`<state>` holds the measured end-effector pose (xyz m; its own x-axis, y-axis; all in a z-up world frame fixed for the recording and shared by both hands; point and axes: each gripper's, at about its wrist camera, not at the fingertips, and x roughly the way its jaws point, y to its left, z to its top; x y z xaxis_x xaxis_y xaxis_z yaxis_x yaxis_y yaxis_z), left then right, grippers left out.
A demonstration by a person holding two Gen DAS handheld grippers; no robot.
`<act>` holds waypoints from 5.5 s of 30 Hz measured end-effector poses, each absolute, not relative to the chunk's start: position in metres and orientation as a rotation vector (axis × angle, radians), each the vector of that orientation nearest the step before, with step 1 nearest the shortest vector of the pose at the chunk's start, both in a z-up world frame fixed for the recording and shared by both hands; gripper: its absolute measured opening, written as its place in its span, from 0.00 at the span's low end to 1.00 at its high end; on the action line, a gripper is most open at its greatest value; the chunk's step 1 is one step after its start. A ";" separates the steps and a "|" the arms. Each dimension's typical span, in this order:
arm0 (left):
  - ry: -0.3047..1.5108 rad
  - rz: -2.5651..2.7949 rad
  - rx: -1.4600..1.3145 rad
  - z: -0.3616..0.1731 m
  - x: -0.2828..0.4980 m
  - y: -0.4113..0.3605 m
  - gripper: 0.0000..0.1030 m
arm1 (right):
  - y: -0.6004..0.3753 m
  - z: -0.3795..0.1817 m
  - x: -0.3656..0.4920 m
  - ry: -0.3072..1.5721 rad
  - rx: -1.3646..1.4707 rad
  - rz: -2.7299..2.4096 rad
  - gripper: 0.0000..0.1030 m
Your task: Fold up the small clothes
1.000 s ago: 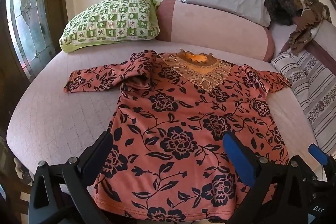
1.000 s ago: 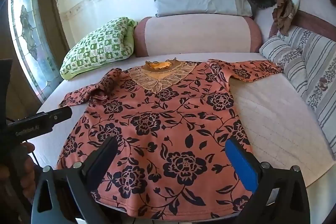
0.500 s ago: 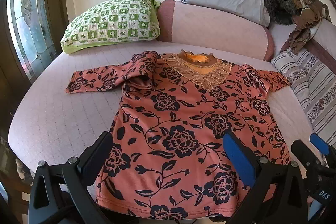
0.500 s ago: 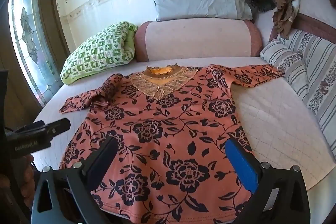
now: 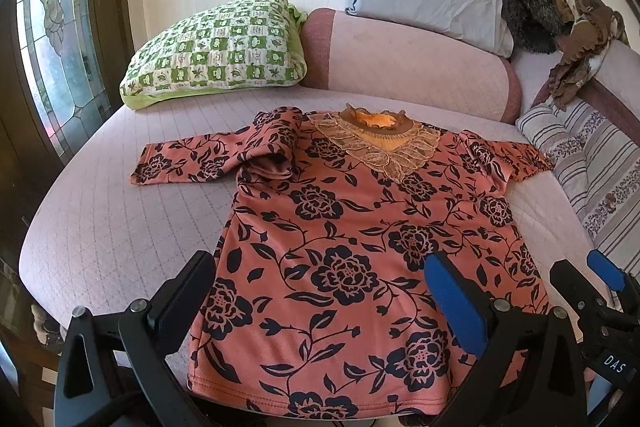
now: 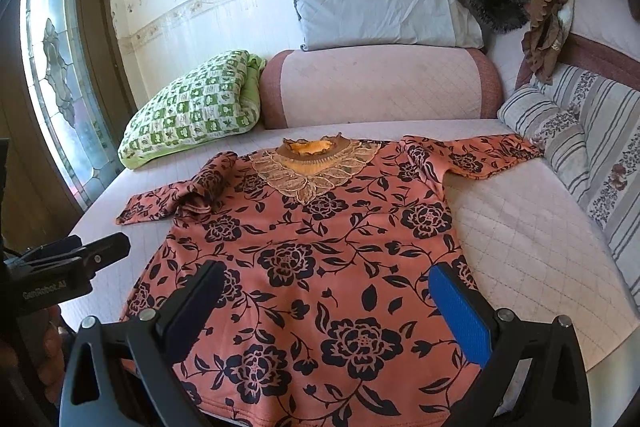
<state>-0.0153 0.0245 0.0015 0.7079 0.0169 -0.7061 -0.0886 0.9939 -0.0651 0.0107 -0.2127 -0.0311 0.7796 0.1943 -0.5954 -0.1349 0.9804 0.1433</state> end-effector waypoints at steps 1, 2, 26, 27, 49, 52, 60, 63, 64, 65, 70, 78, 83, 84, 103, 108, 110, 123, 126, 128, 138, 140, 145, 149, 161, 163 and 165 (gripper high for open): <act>0.782 0.060 -0.094 0.001 -0.015 0.025 1.00 | -0.213 -0.031 0.011 0.654 0.097 0.178 1.00; 0.782 0.061 -0.093 0.001 -0.015 0.025 1.00 | -0.213 -0.031 0.011 0.655 0.097 0.180 1.00; 0.800 0.066 -0.108 -0.002 -0.012 0.023 1.00 | -0.215 -0.029 0.012 0.652 0.087 0.162 1.00; 0.801 0.066 -0.109 -0.002 -0.012 0.023 1.00 | -0.214 -0.028 0.013 0.650 0.085 0.163 1.00; 0.810 0.064 -0.110 -0.004 -0.013 0.024 1.00 | -0.212 -0.024 0.013 0.641 0.079 0.168 1.00; 0.810 0.063 -0.110 -0.004 -0.013 0.024 1.00 | -0.211 -0.024 0.013 0.645 0.074 0.167 1.00; 0.807 0.062 -0.108 -0.004 -0.014 0.024 1.00 | -0.210 -0.025 0.013 0.646 0.075 0.169 1.00; 0.808 0.060 -0.108 -0.005 -0.014 0.024 1.00 | -0.209 -0.026 0.014 0.645 0.076 0.169 1.00; 0.808 0.060 -0.106 -0.005 -0.014 0.024 1.00 | -0.209 -0.026 0.014 0.646 0.076 0.169 1.00; 0.810 0.059 -0.106 -0.005 -0.014 0.024 1.00 | -0.210 -0.026 0.014 0.645 0.075 0.169 1.00; 0.815 0.059 -0.104 -0.006 -0.012 0.023 1.00 | -0.209 -0.027 0.015 0.649 0.074 0.168 1.00; 0.820 0.060 -0.100 -0.010 -0.007 0.023 1.00 | -0.210 -0.031 0.021 0.666 0.074 0.171 1.00; 0.824 0.063 -0.100 -0.012 -0.004 0.023 1.00 | -0.210 -0.031 0.022 0.668 0.075 0.172 1.00; 0.824 0.063 -0.100 -0.013 -0.004 0.024 1.00 | -0.210 -0.032 0.023 0.670 0.074 0.172 1.00; 0.872 0.101 -0.106 -0.036 0.010 0.029 1.00 | -0.241 -0.040 0.047 0.710 0.196 0.194 1.00; 0.906 0.108 -0.091 -0.053 0.024 0.029 1.00 | -0.321 -0.040 0.085 0.713 0.410 0.186 1.00; 0.924 0.111 -0.080 -0.062 0.031 0.027 1.00 | -0.356 -0.044 0.104 0.716 0.489 0.160 1.00; 0.986 0.146 -0.043 -0.120 0.095 0.021 1.00 | -0.580 -0.138 0.305 0.750 1.001 -0.080 0.94; 1.020 0.146 -0.059 -0.135 0.106 0.024 1.00 | -0.595 -0.153 0.344 0.763 0.986 -0.097 0.88; 1.042 0.152 -0.067 -0.145 0.108 0.027 1.00 | -0.601 -0.162 0.364 0.768 0.965 -0.115 0.83; 0.957 0.141 -0.082 -0.151 0.098 0.029 1.00 | -0.605 -0.174 0.418 0.865 0.768 -0.276 0.10; 0.966 0.131 -0.091 -0.151 0.098 0.031 1.00 | -0.607 -0.173 0.419 0.865 0.766 -0.266 0.07; 0.980 0.095 -0.084 -0.146 0.097 0.033 1.00 | -0.558 -0.107 0.416 0.740 0.646 -0.100 0.07; 0.934 0.101 -0.163 -0.127 0.083 0.050 1.00 | -0.478 -0.030 0.394 0.626 0.569 0.111 0.07; 0.753 0.197 -0.391 -0.083 0.028 0.138 1.00 | -0.128 -0.072 0.338 0.797 0.245 0.450 0.40; 0.749 0.201 -0.421 -0.084 0.021 0.149 1.00 | -0.078 -0.121 0.340 0.933 0.110 0.481 0.80; 0.744 0.206 -0.428 -0.085 0.019 0.155 1.00 | -0.064 -0.139 0.325 0.954 0.116 0.539 0.80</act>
<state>0.0194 0.1548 -0.0850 0.7211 0.0312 -0.6922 -0.3296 0.8942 -0.3031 0.3253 -0.0645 -0.1389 0.4578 0.4866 -0.7441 -0.3862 0.8627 0.3265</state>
